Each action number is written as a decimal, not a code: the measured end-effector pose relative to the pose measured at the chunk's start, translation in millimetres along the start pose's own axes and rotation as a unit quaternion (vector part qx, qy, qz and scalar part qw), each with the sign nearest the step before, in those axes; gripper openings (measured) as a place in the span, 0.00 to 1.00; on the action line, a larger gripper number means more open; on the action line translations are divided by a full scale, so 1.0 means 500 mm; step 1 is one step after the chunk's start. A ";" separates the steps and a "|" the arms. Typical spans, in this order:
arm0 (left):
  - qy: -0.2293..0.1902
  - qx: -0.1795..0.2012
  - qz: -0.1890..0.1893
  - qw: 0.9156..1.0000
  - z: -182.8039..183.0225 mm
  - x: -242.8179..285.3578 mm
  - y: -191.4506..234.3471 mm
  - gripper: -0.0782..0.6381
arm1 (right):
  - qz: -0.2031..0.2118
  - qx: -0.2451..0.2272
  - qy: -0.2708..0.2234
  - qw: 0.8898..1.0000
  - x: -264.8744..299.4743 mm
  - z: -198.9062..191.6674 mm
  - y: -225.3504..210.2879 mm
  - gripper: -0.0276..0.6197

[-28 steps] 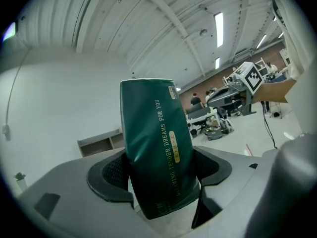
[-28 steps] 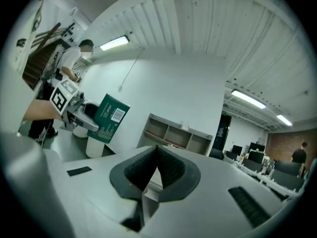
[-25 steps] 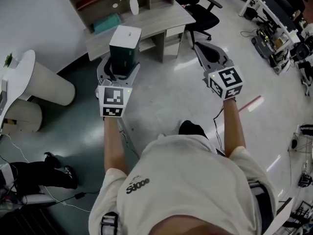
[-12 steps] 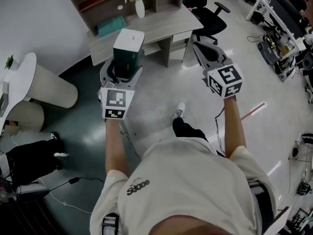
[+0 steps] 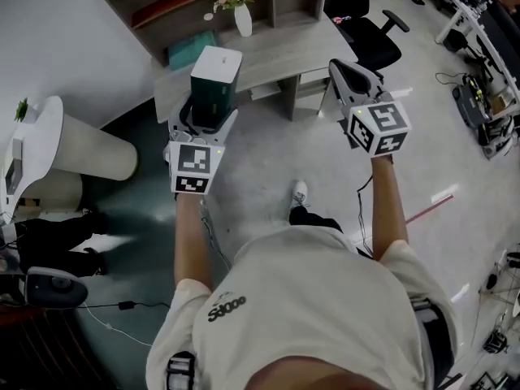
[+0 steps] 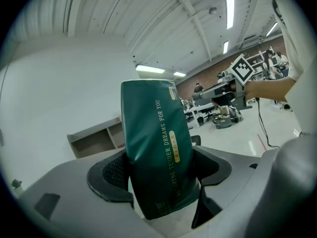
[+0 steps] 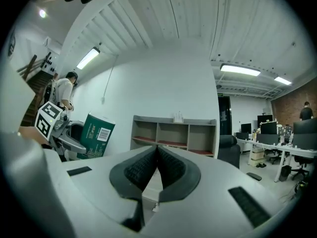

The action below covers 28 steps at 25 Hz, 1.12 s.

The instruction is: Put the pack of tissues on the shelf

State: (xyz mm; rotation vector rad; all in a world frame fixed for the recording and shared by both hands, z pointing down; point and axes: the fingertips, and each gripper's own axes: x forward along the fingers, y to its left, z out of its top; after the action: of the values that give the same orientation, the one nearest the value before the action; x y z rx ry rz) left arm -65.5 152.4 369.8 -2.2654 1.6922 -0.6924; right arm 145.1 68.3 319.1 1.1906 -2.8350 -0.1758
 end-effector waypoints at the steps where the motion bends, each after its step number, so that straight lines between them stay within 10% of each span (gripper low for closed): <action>1: 0.005 0.002 0.001 1.000 0.009 0.025 0.002 0.64 | 0.007 0.001 0.002 1.000 0.017 -0.003 -0.022 0.05; 28: 0.018 0.020 -0.001 1.000 0.102 0.465 0.081 0.64 | 0.107 -0.030 0.034 0.993 0.298 -0.079 -0.287 0.05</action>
State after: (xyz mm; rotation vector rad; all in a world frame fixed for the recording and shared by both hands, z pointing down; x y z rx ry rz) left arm -22.4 -85.2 361.6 -2.2417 1.6761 -0.7644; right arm 146.2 -141.1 341.5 0.8557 -2.8504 -0.2032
